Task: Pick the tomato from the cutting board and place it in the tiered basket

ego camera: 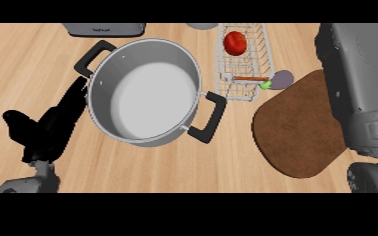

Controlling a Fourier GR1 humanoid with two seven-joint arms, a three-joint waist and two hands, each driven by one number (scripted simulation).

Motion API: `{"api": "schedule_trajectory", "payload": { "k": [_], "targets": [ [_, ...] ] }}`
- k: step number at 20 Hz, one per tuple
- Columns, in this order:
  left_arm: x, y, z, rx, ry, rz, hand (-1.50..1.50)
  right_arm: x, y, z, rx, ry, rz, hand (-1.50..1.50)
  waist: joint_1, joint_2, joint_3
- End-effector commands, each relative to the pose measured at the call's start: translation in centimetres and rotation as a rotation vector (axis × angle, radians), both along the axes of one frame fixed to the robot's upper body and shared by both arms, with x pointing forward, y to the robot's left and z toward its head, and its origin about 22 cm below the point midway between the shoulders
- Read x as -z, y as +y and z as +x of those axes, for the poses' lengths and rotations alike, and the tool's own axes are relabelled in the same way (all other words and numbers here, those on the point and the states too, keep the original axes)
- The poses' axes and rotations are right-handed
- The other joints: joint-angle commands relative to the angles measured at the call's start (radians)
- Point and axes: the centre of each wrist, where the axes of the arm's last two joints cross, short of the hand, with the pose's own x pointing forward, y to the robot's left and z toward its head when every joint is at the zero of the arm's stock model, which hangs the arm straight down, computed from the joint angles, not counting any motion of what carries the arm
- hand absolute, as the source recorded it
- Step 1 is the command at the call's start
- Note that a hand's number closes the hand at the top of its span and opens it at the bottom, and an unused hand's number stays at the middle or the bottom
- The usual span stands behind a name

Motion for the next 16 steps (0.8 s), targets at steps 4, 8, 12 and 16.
{"api": "schedule_trajectory", "payload": {
  "k": [4, 8, 12, 16],
  "targets": [
    [-0.6, 0.9, 1.2, 0.002, -0.006, -0.005, 0.00, -1.5, -9.7, -1.3, 0.163, -0.044, 0.109, -1.50, 0.003, 0.006, 0.000],
    [0.4, 0.4, 0.0, 0.005, -0.002, -0.009, 0.00, -2.8, -15.5, -3.0, 0.216, -0.023, 0.127, -1.50, 0.012, 0.007, 0.000],
    [-0.2, -1.5, -0.3, 0.022, -0.022, -0.009, 0.00, -4.8, -21.7, -6.1, 0.243, -0.058, 0.138, -1.50, 0.018, 0.010, 0.001],
    [-0.9, 0.5, 0.5, 0.018, -0.014, 0.002, 0.00, -2.8, -24.6, -7.7, 0.267, -0.065, 0.125, -1.50, 0.028, 0.015, 0.002]
  ]
}}
